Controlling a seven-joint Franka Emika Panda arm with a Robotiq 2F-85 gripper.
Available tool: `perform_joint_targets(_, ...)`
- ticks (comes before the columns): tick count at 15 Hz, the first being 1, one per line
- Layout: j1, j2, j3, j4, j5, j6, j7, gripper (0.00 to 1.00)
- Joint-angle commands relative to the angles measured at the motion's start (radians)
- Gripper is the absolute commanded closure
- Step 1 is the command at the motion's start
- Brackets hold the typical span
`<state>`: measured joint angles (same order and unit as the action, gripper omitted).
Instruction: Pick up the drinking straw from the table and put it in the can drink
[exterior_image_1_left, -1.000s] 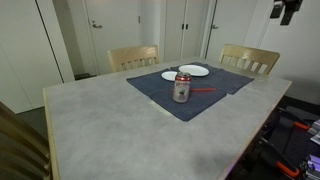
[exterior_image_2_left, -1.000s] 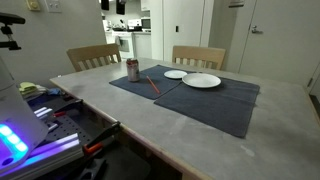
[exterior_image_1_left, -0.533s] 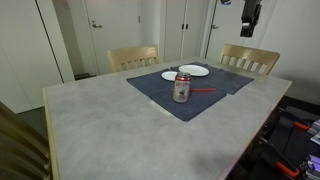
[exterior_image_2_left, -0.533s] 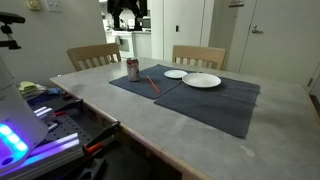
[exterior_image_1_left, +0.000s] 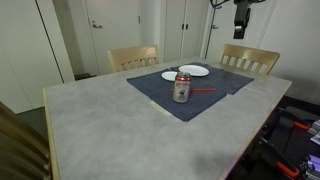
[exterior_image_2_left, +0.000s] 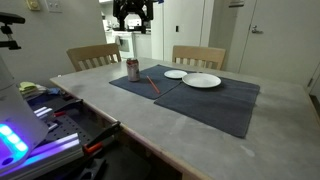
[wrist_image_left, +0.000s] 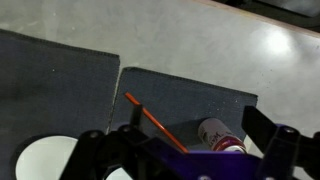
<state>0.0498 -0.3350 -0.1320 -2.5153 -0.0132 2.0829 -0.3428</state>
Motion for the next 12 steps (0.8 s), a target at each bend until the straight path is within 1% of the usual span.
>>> perform_joint_targets(1, 0.007, 0.03, 0.01, -0.028, -0.003, 0.139, -0.119, 0.0)
perform_joint_targets(5, 0.052, 0.086, -0.018, -0.056, 0.068, 0.288, -0.339, 0.0)
perform_joint_targets(7, 0.057, 0.126, -0.022, -0.069, 0.119, 0.353, -0.416, 0.0)
perform_joint_targets(11, 0.016, 0.274, 0.005, -0.088, 0.083, 0.551, -0.395, 0.0)
perform_joint_targets(12, 0.019, 0.191, 0.015, -0.091, 0.098, 0.468, -0.379, 0.0)
